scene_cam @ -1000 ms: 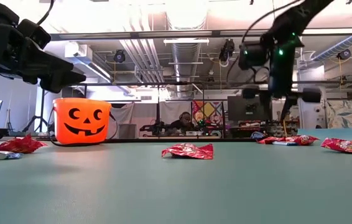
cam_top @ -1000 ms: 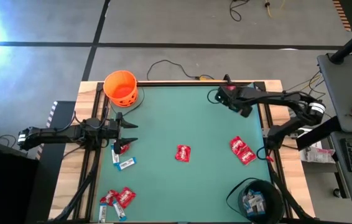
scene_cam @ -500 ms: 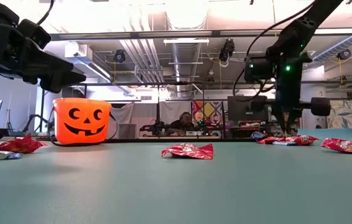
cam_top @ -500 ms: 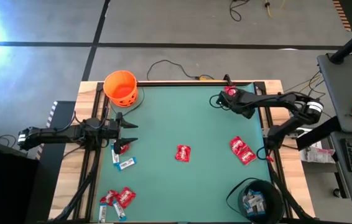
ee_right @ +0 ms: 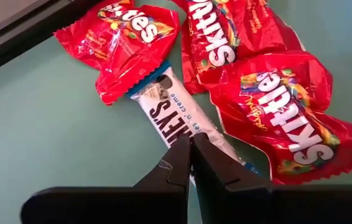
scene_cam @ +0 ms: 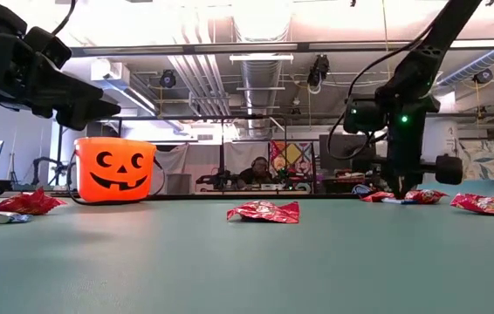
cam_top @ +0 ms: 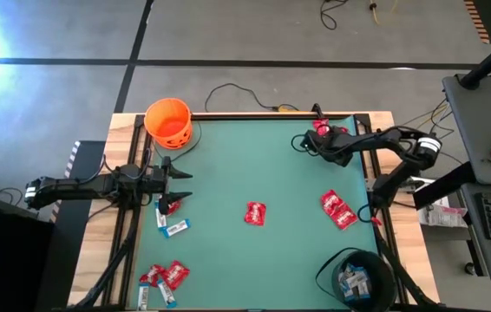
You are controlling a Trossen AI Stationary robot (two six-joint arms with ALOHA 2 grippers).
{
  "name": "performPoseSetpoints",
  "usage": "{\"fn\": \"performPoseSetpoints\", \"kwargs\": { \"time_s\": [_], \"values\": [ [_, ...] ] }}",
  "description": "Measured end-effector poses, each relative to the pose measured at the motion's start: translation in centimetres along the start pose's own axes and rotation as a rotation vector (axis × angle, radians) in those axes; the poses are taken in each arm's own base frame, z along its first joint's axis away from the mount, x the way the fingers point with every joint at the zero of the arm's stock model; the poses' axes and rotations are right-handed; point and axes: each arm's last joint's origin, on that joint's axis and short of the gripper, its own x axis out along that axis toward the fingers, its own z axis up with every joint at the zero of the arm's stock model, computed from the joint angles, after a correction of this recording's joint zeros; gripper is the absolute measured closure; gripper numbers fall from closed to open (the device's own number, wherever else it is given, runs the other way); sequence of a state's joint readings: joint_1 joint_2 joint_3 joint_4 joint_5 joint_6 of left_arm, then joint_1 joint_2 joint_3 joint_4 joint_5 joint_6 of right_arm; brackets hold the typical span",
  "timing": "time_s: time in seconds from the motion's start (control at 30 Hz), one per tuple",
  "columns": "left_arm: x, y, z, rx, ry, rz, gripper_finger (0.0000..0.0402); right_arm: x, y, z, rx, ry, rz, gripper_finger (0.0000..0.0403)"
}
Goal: Sort candy by brand, put in halloween buckets
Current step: Put the white chocolate into the black bucket
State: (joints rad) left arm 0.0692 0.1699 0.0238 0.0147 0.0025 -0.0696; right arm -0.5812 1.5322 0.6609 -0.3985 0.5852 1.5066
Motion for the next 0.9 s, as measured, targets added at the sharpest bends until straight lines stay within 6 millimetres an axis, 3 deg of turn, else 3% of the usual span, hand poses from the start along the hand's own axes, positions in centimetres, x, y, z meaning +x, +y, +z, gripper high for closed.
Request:
{"fn": "performPoseSetpoints", "kwargs": {
  "time_s": [0.13, 0.33, 0.63, 0.73, 0.9],
  "values": [
    [0.0, 0.0, 0.0, 0.000, 0.000, 0.000, 0.0130, -0.4, 0.1, -0.6, -0.051, 0.075, 0.022, 0.0394],
    [0.0, 0.0, 0.0, 0.000, 0.000, 0.000, 0.0130, -3.6, 1.2, -2.8, -0.206, 0.243, 0.170, 0.0394],
    [0.0, 0.0, 0.0, 0.000, 0.001, -0.001, 0.0130, -9.1, 1.9, -9.6, -0.513, 0.485, 0.441, 0.0394],
    [0.0, 0.0, 0.0, 0.000, 0.000, -0.001, 0.0130, -11.3, 1.9, -11.3, -0.569, 0.487, 0.540, 0.0393],
    [0.0, 0.0, 0.0, 0.000, 0.001, 0.000, 0.0130, -14.4, 2.6, -12.1, -0.672, 0.448, 0.666, 0.0374]
  ]
}}
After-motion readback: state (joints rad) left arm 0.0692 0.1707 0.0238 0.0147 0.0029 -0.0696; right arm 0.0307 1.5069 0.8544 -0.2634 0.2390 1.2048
